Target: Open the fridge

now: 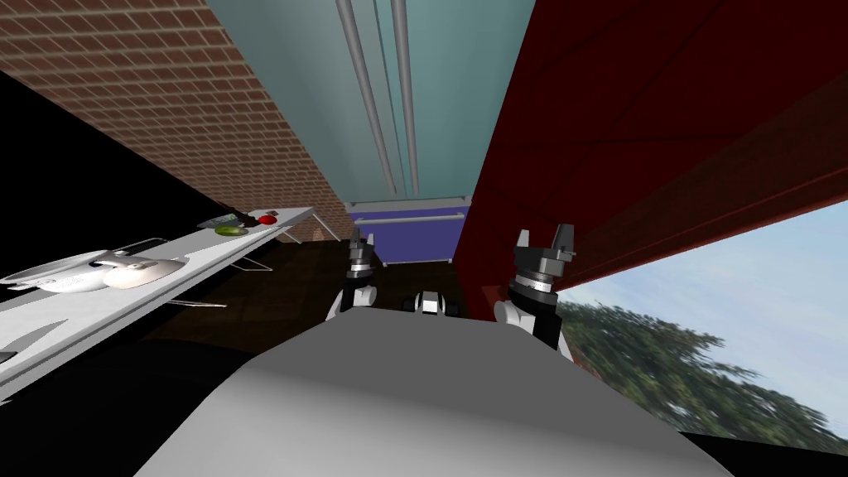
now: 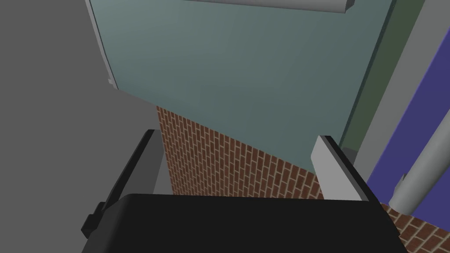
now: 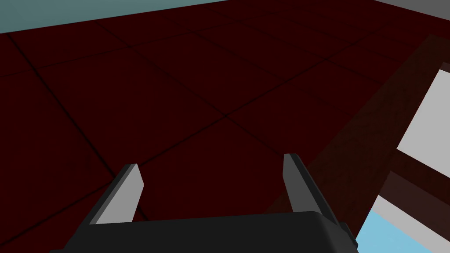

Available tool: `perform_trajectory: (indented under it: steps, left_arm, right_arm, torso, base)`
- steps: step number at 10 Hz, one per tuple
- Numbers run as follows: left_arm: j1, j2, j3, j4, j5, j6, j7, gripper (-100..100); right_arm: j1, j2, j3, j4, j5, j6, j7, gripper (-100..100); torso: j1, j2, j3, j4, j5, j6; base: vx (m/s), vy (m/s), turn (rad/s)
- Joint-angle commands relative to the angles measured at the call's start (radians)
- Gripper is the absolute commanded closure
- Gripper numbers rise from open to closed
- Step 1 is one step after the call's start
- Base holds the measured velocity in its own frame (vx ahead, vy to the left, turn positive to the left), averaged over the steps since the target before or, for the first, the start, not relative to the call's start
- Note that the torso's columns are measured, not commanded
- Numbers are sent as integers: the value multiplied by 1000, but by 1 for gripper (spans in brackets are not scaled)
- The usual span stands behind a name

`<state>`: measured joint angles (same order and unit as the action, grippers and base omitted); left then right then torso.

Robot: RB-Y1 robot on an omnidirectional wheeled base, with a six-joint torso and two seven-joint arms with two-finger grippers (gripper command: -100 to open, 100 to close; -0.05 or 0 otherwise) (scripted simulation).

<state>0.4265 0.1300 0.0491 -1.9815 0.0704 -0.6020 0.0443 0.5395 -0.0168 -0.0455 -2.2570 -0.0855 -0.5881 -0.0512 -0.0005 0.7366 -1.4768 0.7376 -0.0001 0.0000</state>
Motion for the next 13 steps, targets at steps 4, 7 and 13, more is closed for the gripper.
perform_trajectory:
  steps: [4, 7, 13]
  left_arm:
    - [-37, 24, 5, 150, 4, -103, 6, -100]
    - [-65, 35, 8, 247, 6, -170, 8, -100]
    - [-107, 35, 13, 409, 8, -261, 12, -100]
  right_arm:
    - [0, 0, 0, 0, 0, 0, 0, 0]
    - [0, 0, 0, 0, 0, 0, 0, 0]
    - [0, 0, 0, 0, 0, 0, 0, 0]
  torso:
    - [1, 5, 3, 1, 0, 0]
    - [1, -2, -1, -1, 0, 0]
    - [1, 0, 0, 0, 0, 0]
  base:
    - [102, -14, -7]
    - [133, -4, -10]
    - [114, -14, -7]
